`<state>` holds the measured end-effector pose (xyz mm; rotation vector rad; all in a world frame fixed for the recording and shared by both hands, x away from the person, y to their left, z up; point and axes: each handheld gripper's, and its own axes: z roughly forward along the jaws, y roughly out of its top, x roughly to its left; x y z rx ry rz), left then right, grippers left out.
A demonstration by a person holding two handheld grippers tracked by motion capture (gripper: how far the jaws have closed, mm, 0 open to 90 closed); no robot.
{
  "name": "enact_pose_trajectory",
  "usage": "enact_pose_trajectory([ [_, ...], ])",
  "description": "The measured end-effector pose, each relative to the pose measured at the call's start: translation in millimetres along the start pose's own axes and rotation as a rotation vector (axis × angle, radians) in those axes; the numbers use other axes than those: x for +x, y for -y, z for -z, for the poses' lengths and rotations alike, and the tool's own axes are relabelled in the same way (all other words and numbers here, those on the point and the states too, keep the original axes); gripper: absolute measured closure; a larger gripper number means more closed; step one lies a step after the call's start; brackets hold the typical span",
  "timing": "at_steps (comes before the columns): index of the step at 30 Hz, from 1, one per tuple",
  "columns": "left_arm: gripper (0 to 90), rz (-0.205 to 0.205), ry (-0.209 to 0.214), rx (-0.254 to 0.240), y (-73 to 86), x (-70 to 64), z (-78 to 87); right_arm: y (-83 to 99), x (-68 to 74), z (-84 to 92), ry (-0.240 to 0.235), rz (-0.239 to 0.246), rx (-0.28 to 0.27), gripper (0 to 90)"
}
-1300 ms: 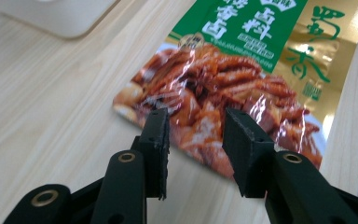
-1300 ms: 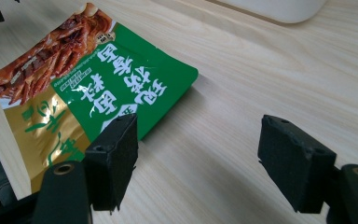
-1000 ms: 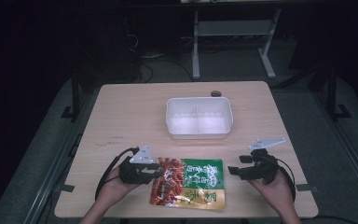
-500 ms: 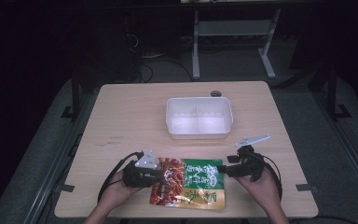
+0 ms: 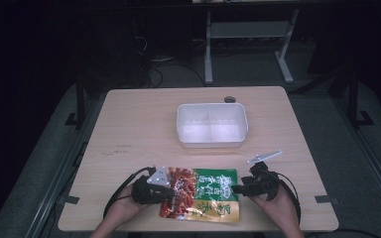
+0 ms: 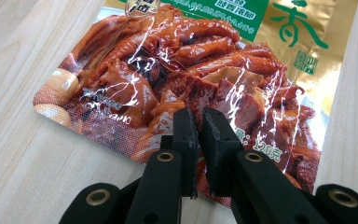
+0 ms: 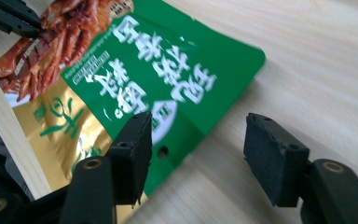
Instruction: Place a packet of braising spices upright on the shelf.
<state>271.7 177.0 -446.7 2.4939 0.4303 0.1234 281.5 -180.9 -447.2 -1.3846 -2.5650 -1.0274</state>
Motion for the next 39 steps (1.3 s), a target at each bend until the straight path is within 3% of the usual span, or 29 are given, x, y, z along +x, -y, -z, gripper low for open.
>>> enact_pose_trajectory([
  [4,84.2,0.002,0.006,0.004,0.7,0.7,-1.2,3.5,-7.3,0.0,-0.067,-0.027,0.004,47.8],
  [9,84.2,-0.005,0.001,0.01,0.5,0.2,-1.7,2.5,-5.0,-6.9,-0.128,-0.036,0.035,50.7],
  [12,84.2,-0.008,-0.001,0.013,0.5,-0.1,-1.8,1.2,-0.9,-10.0,-0.116,-0.016,0.042,53.2],
  [17,84.2,-0.009,0.0,0.011,0.7,0.0,-2.1,-1.2,6.0,-16.7,-0.145,0.01,0.057,58.5],
  [21,83.6,-0.01,0.0,0.007,1.0,0.3,-2.4,-4.2,9.6,-16.6,-0.168,0.025,0.023,63.8],
  [25,82.3,-0.011,-0.003,0.004,0.9,0.6,-2.6,-6.6,12.1,-19.8,-0.159,0.037,0.026,69.4],
  [33,77.5,-0.008,-0.013,0.003,0.7,1.1,-2.3,-5.9,6.6,-24.3,-0.19,-0.007,0.03,80.7],
  [39,74.2,-0.005,-0.019,-0.001,1.1,2.7,-0.2,-6.4,4.4,-24.1,-0.202,-0.011,0.009,89.3],
])
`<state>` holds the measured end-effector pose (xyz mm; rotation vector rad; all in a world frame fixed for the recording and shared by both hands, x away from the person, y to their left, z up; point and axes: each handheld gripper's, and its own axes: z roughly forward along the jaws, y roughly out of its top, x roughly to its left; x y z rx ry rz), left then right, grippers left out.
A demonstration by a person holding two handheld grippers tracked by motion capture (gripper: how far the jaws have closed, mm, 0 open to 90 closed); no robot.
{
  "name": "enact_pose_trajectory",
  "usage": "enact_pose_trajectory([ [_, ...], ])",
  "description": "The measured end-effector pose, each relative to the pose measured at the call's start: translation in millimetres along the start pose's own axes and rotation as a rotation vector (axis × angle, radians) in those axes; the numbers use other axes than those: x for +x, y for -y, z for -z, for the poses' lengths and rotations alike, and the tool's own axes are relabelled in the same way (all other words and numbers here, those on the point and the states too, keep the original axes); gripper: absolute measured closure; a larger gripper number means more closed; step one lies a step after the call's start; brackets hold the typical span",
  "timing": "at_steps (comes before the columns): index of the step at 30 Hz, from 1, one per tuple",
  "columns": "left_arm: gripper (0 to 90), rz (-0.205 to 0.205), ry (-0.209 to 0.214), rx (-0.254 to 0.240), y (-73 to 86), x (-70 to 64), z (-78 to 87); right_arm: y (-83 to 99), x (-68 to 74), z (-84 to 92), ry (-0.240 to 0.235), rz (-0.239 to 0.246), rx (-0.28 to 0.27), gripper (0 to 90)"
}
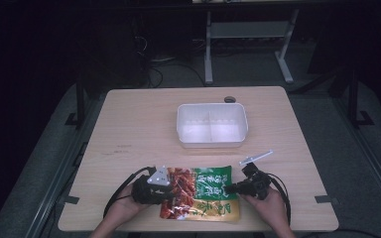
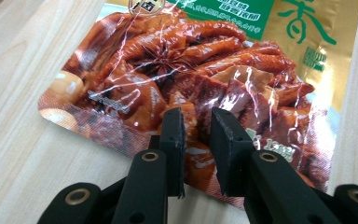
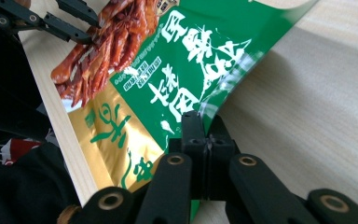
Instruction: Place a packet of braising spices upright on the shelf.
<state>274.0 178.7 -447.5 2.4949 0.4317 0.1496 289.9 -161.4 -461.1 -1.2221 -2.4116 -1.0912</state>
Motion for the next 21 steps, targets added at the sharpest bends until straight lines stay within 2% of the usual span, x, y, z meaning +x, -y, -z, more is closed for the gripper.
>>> enact_pose_trajectory([
  [5,71.9,0.025,-0.019,-0.029,2.9,3.5,6.6,-1.1,0.3,2.1,-0.008,0.006,-0.01,89.6],
  [8,70.4,0.041,-0.06,-0.049,8.5,8.1,16.2,-6.1,3.9,8.5,-0.018,0.033,-0.027,89.7],
  [9,70.4,0.041,-0.06,-0.049,8.5,8.1,16.2,-6.1,3.9,8.5,-0.018,0.033,-0.027,89.7],
  [10,70.4,0.06,-0.071,-0.062,11.7,12.1,20.8,-9.6,4.9,11.4,-0.027,0.043,-0.033,89.7],
  [12,69.8,0.07,-0.076,-0.07,13.1,14.5,22.7,-13.5,6.7,14.0,-0.03,0.06,-0.033,89.8],
  [15,69.0,0.112,-0.083,-0.09,18.2,23.2,28.0,-19.4,8.9,17.9,-0.035,0.079,-0.035,89.8],
  [21,67.6,0.124,-0.094,-0.089,22.0,26.4,29.5,-31.6,13.5,29.4,-0.029,0.117,-0.028,89.8],
])
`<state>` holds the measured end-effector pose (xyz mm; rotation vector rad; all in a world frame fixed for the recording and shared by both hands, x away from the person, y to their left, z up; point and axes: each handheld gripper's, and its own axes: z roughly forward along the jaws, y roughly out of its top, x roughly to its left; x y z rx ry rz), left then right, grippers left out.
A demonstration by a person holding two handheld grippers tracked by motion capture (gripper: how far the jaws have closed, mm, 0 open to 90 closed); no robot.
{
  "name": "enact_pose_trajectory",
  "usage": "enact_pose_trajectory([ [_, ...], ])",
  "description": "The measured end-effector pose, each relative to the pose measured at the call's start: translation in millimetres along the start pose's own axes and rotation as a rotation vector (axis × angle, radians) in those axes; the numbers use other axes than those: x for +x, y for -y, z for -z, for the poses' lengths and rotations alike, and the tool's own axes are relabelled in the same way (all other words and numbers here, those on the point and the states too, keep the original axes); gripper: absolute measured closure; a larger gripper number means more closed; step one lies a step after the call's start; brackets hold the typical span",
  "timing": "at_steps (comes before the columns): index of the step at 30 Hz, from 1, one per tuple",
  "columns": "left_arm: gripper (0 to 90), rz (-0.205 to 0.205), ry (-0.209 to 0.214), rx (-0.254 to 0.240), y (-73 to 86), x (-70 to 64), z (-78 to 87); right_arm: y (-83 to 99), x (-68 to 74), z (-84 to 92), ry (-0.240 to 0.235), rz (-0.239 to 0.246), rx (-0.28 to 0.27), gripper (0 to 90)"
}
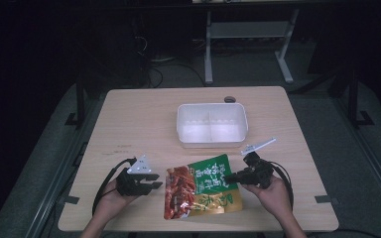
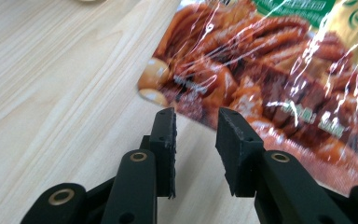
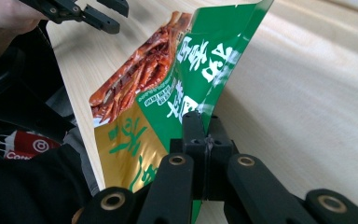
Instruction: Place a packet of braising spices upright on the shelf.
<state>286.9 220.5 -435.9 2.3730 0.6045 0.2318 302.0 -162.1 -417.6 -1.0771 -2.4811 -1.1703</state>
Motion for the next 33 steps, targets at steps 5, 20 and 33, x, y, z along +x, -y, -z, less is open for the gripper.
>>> enact_pose_trajectory([
  [5,66.0,0.015,-0.002,-0.015,0.4,2.7,1.2,-18.1,7.8,9.6,0.003,0.04,0.033,89.8],
  [20,57.2,0.061,-0.035,-0.02,6.5,13.1,5.6,-72.6,38.7,30.5,0.03,0.169,0.094,89.9],
  [33,54.4,0.093,-0.051,-0.023,11.3,21.2,9.2,-131.5,93.6,70.2,0.081,0.338,0.124,90.0],
])
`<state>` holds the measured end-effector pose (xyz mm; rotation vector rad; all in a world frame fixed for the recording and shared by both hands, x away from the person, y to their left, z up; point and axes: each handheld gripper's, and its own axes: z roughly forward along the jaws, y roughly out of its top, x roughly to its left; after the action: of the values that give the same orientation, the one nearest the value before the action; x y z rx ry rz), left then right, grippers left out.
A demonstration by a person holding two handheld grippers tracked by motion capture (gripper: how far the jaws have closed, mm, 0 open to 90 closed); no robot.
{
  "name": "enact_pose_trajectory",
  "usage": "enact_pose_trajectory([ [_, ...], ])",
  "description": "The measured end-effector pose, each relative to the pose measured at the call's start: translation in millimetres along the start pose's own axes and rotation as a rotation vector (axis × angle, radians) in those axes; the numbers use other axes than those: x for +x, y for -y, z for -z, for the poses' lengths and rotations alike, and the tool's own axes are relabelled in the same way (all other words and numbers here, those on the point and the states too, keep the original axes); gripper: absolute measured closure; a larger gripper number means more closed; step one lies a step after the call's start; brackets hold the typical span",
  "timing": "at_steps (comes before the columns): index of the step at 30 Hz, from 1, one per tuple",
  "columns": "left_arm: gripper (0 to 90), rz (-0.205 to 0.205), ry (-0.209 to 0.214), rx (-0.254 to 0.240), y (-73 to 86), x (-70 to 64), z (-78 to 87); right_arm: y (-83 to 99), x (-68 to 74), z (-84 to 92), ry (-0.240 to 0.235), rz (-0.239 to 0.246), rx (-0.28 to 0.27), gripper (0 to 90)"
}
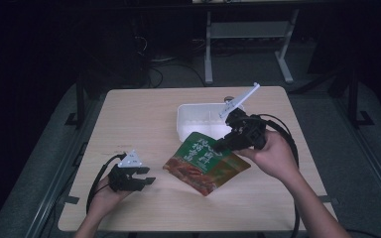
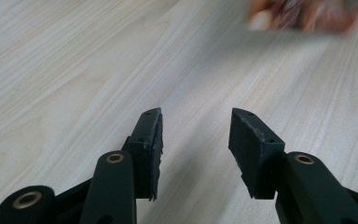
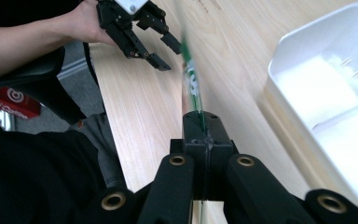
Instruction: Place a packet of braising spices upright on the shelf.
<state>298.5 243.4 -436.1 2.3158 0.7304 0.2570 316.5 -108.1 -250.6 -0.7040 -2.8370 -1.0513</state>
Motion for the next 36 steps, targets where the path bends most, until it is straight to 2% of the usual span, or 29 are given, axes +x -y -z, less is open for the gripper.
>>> enact_pose_trajectory([
  [3,54.4,-0.005,0.0,0.002,0.3,1.0,0.5,-8.4,0.4,5.4,-0.005,-0.003,0.009,90.0],
  [5,54.4,-0.005,-0.001,0.004,0.6,1.6,0.6,-19.6,-2.1,12.1,0.028,-0.001,0.024,90.0],
  [8,54.4,-0.004,-0.002,0.003,0.9,2.0,0.6,-29.3,-7.4,20.3,0.046,-0.01,0.028,90.0],
  [13,53.9,-0.004,-0.01,0.002,1.5,2.8,0.6,-42.7,-18.6,31.7,0.068,-0.036,0.027,90.0],
  [17,48.1,0.0,-0.032,0.002,1.7,3.6,1.0,-56.9,-31.6,38.9,0.11,-0.071,0.038,90.0],
  [20,45.5,0.003,-0.04,-0.002,1.6,3.5,1.4,-62.3,-35.8,40.5,0.127,-0.089,0.043,90.0],
  [25,43.6,-0.002,-0.048,0.003,1.4,3.0,0.7,-79.4,-48.2,42.0,0.19,-0.124,0.07,90.0],
  [36,42.7,-0.005,-0.048,0.0,1.2,1.9,0.5,-106.8,-67.7,31.8,0.237,-0.176,0.074,90.0],
])
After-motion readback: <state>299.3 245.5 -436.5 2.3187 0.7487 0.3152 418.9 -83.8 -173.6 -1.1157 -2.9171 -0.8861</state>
